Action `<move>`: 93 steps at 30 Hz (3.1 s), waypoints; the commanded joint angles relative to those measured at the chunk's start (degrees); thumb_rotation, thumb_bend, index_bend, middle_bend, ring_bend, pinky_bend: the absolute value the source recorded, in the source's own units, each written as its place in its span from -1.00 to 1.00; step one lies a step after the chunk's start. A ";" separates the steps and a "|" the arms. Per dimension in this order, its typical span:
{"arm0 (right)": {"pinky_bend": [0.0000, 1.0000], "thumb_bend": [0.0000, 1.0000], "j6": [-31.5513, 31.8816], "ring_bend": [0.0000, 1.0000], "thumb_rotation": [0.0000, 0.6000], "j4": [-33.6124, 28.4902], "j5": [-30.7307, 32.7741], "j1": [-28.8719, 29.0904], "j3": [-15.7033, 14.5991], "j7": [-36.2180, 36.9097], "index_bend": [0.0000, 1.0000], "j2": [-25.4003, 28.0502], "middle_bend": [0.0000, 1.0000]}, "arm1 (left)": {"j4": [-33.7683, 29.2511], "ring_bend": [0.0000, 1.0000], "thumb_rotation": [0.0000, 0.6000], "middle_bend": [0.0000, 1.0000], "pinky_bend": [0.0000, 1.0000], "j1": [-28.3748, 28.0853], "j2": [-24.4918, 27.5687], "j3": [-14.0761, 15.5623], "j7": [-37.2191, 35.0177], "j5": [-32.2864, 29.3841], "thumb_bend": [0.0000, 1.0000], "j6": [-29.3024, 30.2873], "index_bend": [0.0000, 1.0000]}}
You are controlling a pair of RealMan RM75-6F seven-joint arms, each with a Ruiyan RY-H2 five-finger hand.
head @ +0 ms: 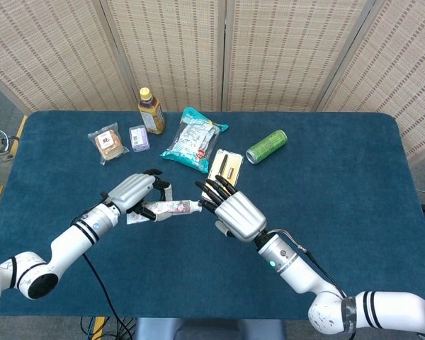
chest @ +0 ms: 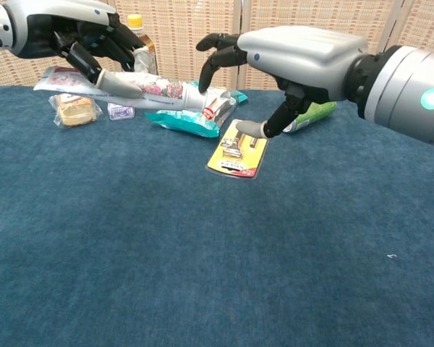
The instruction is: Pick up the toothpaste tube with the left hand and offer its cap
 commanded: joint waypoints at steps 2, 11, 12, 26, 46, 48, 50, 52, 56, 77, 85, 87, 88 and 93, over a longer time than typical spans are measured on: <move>-1.00 -0.44 0.06 -1.00 1.00 0.22 0.23 0.07 -0.27 0.16 -0.40 -0.19 -0.97 | 0.09 -0.27 0.74 0.24 -0.84 -0.01 0.05 -0.02 -0.33 0.11 -0.21 -0.09 0.21; -1.00 -0.44 0.09 -1.00 1.00 0.68 0.70 0.20 -0.99 0.46 -0.40 -0.47 -0.97 | 0.09 -0.27 0.75 0.24 -0.84 0.02 0.37 -0.04 -0.90 0.32 -0.21 -0.23 0.21; -1.00 -0.44 0.09 -1.00 1.00 0.76 0.75 0.22 -1.04 0.51 -0.40 -0.50 -0.97 | 0.04 -0.27 0.75 0.24 -0.84 0.04 0.40 -0.06 -1.01 0.31 -0.21 -0.21 0.21; -1.00 -0.44 0.20 -1.00 1.00 3.10 0.86 0.39 -1.68 2.03 -0.40 -2.05 -0.97 | -0.93 -0.27 0.73 0.24 -0.84 0.29 1.81 -0.68 -3.03 0.54 -0.21 -0.49 0.21; -1.00 -0.44 2.45 -1.00 1.00 1.56 -2.11 -1.07 -2.16 6.67 -0.40 -0.42 -0.97 | -0.41 -0.27 0.70 0.24 -0.83 1.24 2.08 -0.03 -5.81 1.90 -0.21 -0.87 0.19; -1.00 -0.44 3.90 -1.00 1.00 -0.27 -3.52 -2.16 -2.14 7.99 -0.40 2.23 -0.97 | 0.65 -0.28 0.70 0.24 -0.83 1.68 1.53 0.55 -6.10 2.75 -0.21 -0.56 0.18; -1.00 -0.44 5.47 -1.00 1.00 -1.90 -4.58 -3.42 -1.98 9.49 -0.40 5.10 -0.97 | 1.95 -0.28 0.71 0.23 -0.83 2.21 0.81 1.37 -6.57 4.11 -0.21 -0.29 0.17; -1.00 -0.44 6.99 -1.00 1.00 -2.93 -5.54 -4.59 -1.97 10.18 -0.40 7.44 -0.97 | 3.23 -0.29 0.72 0.20 -0.83 2.67 -0.01 2.11 -7.49 5.40 -0.21 -0.14 0.16; -1.00 -0.44 10.02 -1.00 1.00 -4.67 -7.77 -7.28 -2.60 11.86 -0.40 11.74 -0.97 | 7.14 -0.29 0.77 0.19 -0.83 3.79 -2.86 3.98 -9.33 8.35 -0.21 0.95 0.15; -1.00 -0.44 17.64 -1.00 1.00 -5.68 -10.83 -17.43 -5.78 14.12 -0.40 20.26 -0.97 | 32.53 -0.40 0.49 0.03 -0.83 7.12 -19.78 11.78 -10.28 17.68 -0.22 8.93 0.06; -1.00 -0.44 18.91 -1.00 1.00 -5.17 -10.69 -19.43 -5.45 14.73 -0.40 21.25 -0.97 | 36.31 -0.60 0.15 -0.19 -0.83 7.69 -21.47 13.25 -4.10 18.58 -0.23 10.47 -0.17; -1.00 -0.43 19.33 -1.00 1.00 -5.26 -10.68 -19.97 -5.31 15.13 -0.40 21.59 -0.97 | 35.47 -0.69 0.08 -0.31 -0.83 7.85 -20.86 13.07 -3.00 18.17 -0.24 10.79 -0.35; -1.00 -0.44 19.55 -1.00 1.00 -5.28 -10.68 -20.22 -5.24 15.28 -0.40 21.76 -0.97 | 34.93 -0.72 0.06 -0.36 -0.83 7.92 -20.44 12.94 -2.61 17.99 -0.24 10.99 -0.43; -1.00 -0.44 20.65 -1.00 1.00 -5.17 -10.77 -21.55 -4.89 16.16 -0.40 22.80 -0.97 | 29.81 -0.82 -0.03 -0.50 -0.83 8.81 -16.33 11.96 -0.33 16.53 -0.24 12.61 -0.60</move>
